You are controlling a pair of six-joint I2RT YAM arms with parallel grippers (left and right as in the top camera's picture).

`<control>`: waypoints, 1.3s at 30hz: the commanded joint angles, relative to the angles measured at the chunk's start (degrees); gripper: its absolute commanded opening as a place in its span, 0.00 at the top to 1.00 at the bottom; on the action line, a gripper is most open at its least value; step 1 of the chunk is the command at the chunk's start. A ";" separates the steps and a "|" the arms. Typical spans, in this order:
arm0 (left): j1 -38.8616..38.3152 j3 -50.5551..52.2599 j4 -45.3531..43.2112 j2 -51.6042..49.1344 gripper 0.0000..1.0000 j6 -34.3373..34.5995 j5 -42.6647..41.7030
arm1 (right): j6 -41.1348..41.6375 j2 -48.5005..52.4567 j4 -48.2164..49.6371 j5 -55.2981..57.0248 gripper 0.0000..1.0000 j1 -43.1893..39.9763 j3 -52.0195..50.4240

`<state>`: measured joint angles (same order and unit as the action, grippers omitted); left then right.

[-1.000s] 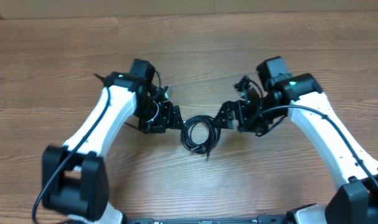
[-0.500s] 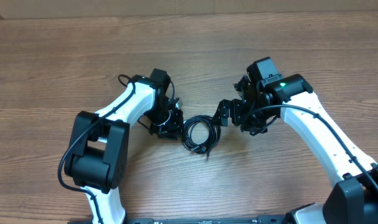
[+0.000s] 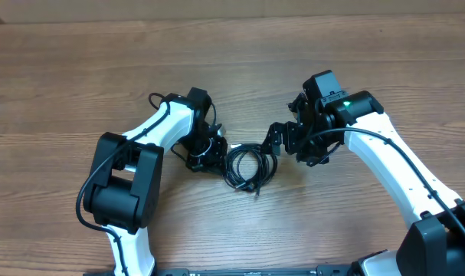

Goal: Untangle cables
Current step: 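Grasp a black cable strand with the left gripper and lift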

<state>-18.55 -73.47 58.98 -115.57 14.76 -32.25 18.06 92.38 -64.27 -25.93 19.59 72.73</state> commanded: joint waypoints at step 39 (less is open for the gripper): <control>-0.22 -27.74 -4.76 25.70 0.96 6.03 -32.59 | 7.43 2.05 8.74 0.26 0.00 2.89 -0.04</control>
<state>-18.57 -99.72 58.89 -93.51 14.76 -59.44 25.02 94.26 -55.66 -25.08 20.69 72.73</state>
